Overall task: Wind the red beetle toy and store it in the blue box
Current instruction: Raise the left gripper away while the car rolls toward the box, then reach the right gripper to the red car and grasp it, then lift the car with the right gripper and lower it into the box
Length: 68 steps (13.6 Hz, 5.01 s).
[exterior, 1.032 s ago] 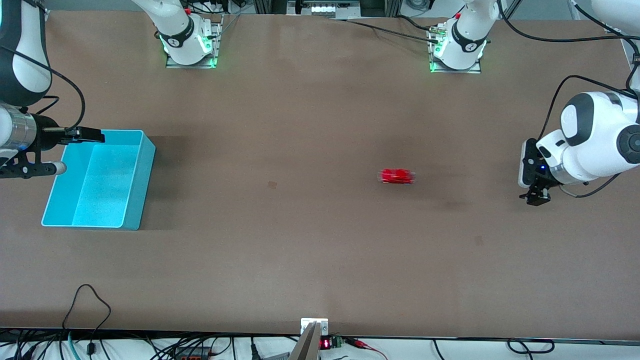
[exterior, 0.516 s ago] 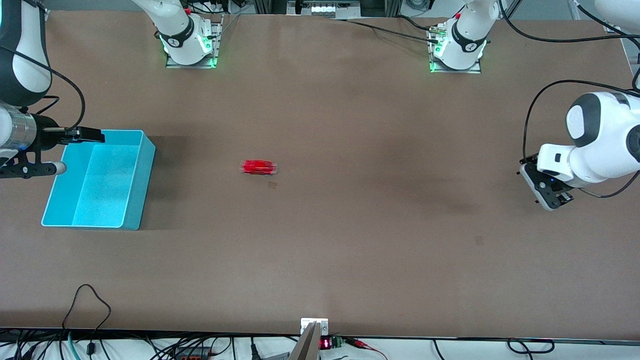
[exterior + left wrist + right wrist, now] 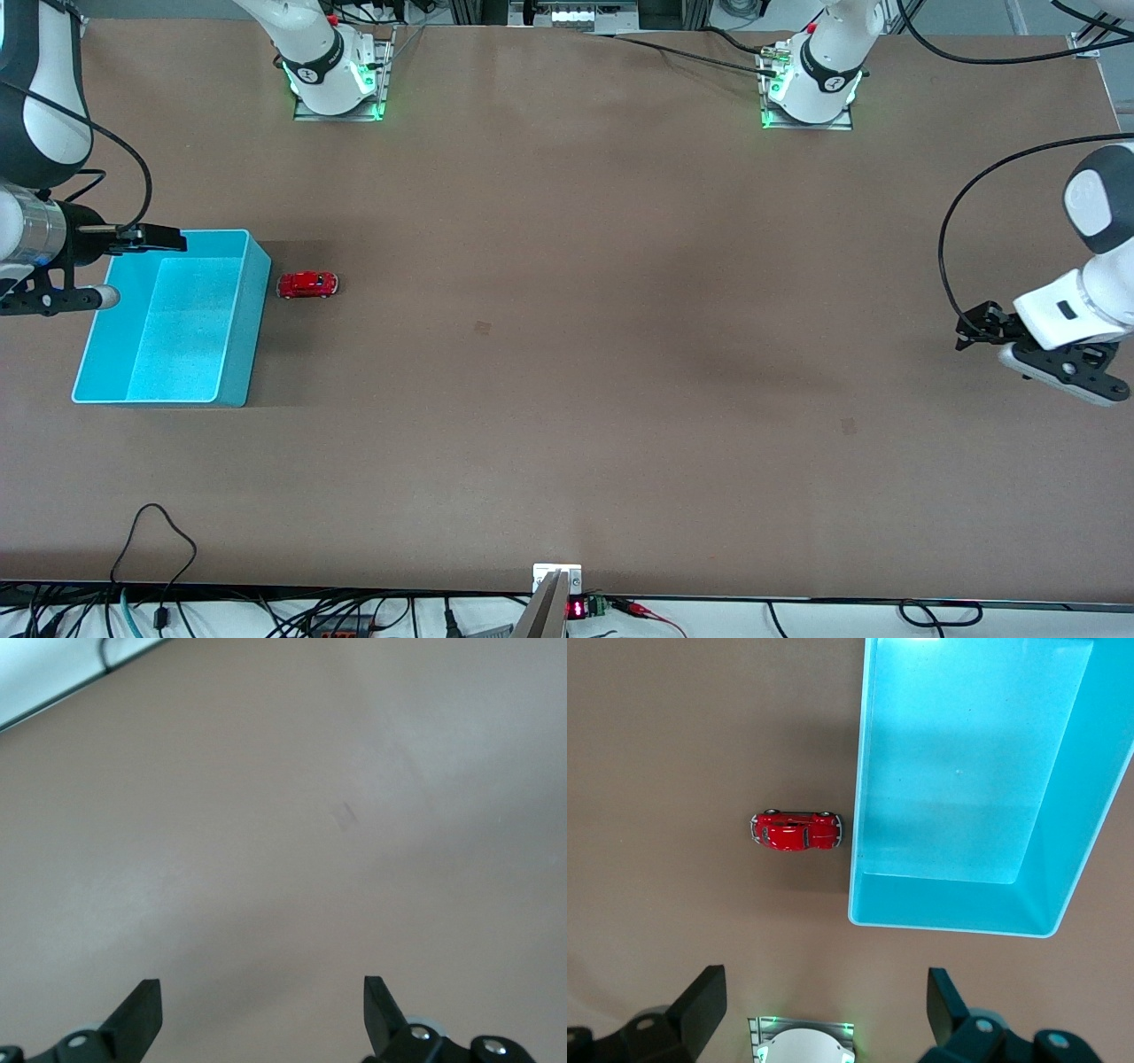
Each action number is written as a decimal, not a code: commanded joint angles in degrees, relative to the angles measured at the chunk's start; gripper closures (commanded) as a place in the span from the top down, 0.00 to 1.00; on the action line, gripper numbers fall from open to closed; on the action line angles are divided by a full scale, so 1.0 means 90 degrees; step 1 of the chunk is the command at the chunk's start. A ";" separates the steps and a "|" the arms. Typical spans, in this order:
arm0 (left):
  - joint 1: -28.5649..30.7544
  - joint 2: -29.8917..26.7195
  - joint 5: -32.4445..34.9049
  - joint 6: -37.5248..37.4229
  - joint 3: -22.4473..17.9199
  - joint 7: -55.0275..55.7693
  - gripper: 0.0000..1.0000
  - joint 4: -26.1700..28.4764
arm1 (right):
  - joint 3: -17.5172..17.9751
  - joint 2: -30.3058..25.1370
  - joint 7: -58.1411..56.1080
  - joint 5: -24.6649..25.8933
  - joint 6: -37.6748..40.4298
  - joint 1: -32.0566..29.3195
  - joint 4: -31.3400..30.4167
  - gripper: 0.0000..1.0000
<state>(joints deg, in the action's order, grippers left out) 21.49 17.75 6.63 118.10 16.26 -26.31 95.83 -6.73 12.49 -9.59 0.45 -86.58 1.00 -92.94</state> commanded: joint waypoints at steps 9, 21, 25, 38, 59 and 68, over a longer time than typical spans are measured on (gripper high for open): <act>-0.1811 -0.0731 -0.1098 -0.2396 -0.1651 0.3010 1.00 -0.1547 | 0.0084 0.0040 -0.0076 -0.0431 -0.0824 0.0367 -0.0928 1.00; -0.2026 -0.1572 -0.1049 -0.2350 -0.1739 0.3255 1.00 -0.0443 | 0.1060 -0.0889 -0.5542 0.1023 -0.5512 0.0144 -0.4935 1.00; -0.2036 -0.1454 -0.1039 -0.2321 -0.1739 0.3284 1.00 -0.0560 | 0.1060 -0.0714 -0.7204 0.1025 -0.6989 -0.0199 -0.5630 1.00; -0.2036 -0.1454 -0.0922 -0.2701 -0.1739 0.3246 1.00 -0.0804 | 0.1060 0.0126 -0.7509 0.1025 -0.8212 -0.0180 -0.5796 0.48; -0.2095 -0.1415 -0.0678 -0.3053 -0.1729 0.3109 1.00 -0.0766 | -0.0334 -0.0421 -0.1225 0.0312 -0.5068 -0.0355 -0.3179 0.00; -0.2075 -0.1415 -0.0678 -0.3053 -0.1729 0.3138 1.00 -0.0766 | -0.1088 0.0710 -0.0234 0.0116 -0.4910 -0.0346 -0.3335 0.00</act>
<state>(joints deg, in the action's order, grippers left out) 3.05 5.14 -0.49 91.36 0.93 2.78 89.19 -16.59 17.01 -12.77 2.32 -131.03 -2.29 -122.58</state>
